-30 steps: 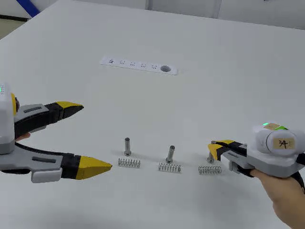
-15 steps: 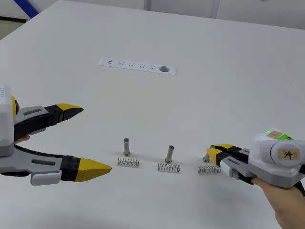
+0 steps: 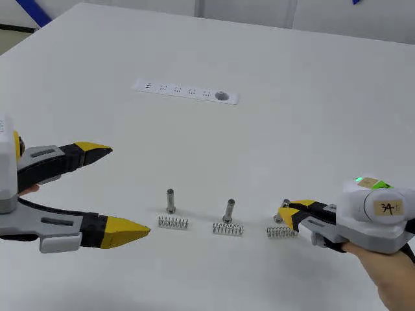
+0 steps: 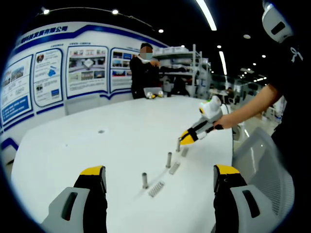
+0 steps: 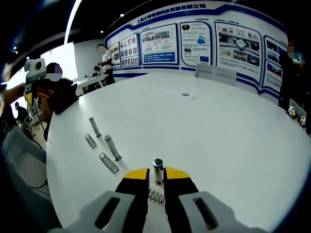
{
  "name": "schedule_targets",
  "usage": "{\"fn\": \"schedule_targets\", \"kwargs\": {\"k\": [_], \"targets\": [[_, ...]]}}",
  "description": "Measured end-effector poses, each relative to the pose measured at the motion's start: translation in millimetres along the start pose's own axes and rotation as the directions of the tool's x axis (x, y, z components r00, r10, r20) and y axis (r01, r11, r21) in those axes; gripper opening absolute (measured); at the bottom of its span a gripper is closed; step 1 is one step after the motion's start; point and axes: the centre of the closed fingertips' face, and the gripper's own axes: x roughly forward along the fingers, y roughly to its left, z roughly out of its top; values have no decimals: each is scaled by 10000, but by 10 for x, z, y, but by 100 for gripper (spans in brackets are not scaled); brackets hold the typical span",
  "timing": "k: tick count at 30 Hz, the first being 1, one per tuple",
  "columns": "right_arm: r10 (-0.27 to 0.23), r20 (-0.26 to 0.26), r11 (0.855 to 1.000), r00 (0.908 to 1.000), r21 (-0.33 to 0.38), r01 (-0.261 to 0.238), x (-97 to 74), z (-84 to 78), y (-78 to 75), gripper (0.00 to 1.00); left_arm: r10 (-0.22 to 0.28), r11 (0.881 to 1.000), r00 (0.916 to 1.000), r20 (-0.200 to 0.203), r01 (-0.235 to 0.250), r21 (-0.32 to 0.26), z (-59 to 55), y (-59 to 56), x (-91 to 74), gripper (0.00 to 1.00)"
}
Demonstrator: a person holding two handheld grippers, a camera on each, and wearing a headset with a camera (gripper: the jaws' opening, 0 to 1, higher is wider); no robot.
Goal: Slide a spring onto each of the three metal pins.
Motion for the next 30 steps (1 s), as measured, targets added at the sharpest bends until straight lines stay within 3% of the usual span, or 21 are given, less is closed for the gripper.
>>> {"fn": "schedule_targets", "kwargs": {"k": [4, 8, 10, 12, 15, 21, 30], "targets": [[317, -1, 9989, 9995, 360, -316, -34, -11, 11, 18, -1, 10000, 10000, -6, 1, -18, -5, -1, -6, 93], [1005, -362, 9937, 9943, -464, -1022, -100, -49, 15, 20, 30, 10000, 10000, -73, -30, -4, -18, 5, -15, 93], [1567, -817, 9827, 9843, -863, -1636, -138, -111, 39, 22, 70, 10000, 10000, -44, -70, -19, -11, 12, -18, 94], [1813, -1215, 9684, 9759, -1508, -1987, -161, -162, 37, 23, 92, 9999, 9999, -52, -92, -40, -13, 17, -18, 94], [2105, -1461, 9532, 9666, -1887, -2361, -167, -190, 66, 24, 102, 9999, 9999, -114, -103, -55, -25, 20, -11, 93], [2425, -1960, 9281, 9501, -2383, -2860, -68, -281, 91, 24, 34, 10000, 9997, -222, -34, -28, -22, -1, 23, 94], [2771, -3024, 8793, 9120, -3028, -3675, 7, -482, 101, 24, 72, 10000, 9991, -420, -74, -41, -46, 32, 15, 93]]}}
